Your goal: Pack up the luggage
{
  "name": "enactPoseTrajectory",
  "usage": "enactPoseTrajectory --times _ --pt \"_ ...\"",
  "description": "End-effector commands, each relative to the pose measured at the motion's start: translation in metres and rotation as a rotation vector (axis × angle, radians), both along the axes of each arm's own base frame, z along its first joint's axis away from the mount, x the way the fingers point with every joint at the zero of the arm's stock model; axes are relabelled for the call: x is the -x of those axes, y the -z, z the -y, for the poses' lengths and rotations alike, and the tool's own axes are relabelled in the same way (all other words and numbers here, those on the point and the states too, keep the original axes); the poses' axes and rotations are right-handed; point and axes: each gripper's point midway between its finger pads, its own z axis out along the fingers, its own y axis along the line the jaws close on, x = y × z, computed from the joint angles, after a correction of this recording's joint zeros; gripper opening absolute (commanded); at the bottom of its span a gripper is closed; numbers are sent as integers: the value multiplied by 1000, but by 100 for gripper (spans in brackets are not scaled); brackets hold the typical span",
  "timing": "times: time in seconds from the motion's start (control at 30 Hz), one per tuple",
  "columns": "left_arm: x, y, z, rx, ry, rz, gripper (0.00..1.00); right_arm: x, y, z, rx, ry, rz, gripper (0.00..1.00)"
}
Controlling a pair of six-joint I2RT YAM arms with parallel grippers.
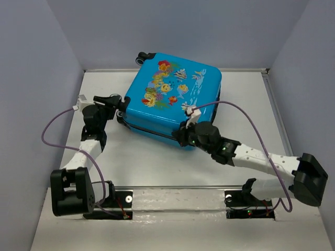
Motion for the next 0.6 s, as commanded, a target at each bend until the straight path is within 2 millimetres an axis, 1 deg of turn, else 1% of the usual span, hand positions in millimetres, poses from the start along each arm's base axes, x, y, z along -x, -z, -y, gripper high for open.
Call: enactPoseTrajectory --times 0.0,0.03,0.1,0.13,0.2,0.23,0.27,0.3,0.33,0.37,0.4,0.43,0.47,0.5,0.53,0.57 --pt "32 -4 42 -98 165 68 6 -31 -20 40 -28 78 49 7" --pt "40 3 55 -96 197 58 6 -20 -12 39 -41 41 11 7" --pt "48 -3 55 -103 193 80 6 9 4 31 -52 -53 -51 7" --pt "49 -2 53 -114 183 74 6 23 18 39 -38 -62 -66 7" --pt "51 -7 48 -141 161 74 6 33 29 51 -37 -55 -100 7" --pt "51 -11 46 -141 152 83 6 38 40 61 -20 -39 -114 7" --pt "50 -16 45 -139 143 94 6 38 33 73 -38 0 -99 7" --pt "49 -21 44 -139 143 100 6 38 33 80 -33 25 -97 7" --pt "45 -34 44 -144 144 113 6 38 40 90 -11 62 -115 8" --pt "42 -40 43 -147 143 116 6 39 38 98 -5 87 -113 10" --pt "38 -45 43 -149 146 117 6 35 41 106 10 126 -116 13" --pt "34 -65 42 -155 145 152 6 34 44 111 24 150 -125 19" --pt "32 -70 41 -154 147 150 6 30 53 126 71 219 -147 30" --pt "30 -78 39 -159 145 161 6 27 58 134 96 255 -162 37" --pt "28 -96 40 -169 148 192 6 30 68 145 144 285 -199 46" --pt "27 -100 39 -176 144 183 6 24 67 151 143 326 -216 49"
